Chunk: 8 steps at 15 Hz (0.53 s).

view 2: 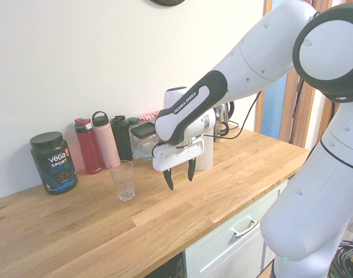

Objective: Pour me some water

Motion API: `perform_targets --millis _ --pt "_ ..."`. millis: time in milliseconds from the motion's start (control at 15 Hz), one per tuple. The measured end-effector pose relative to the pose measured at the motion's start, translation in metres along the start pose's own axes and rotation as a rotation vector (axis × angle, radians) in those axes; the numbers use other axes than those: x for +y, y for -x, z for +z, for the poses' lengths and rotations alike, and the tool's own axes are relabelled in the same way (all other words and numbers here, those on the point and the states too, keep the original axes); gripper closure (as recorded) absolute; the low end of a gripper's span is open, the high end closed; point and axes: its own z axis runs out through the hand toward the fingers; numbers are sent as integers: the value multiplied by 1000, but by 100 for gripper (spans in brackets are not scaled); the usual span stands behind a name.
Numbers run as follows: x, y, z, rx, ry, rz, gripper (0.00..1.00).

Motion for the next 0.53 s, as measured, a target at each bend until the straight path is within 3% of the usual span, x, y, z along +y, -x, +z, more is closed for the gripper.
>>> perform_targets --millis 267,533 --pt "-6 -5 -16 20 -21 24 0" --pt "-12 -8 -85 57 -43 93 0"
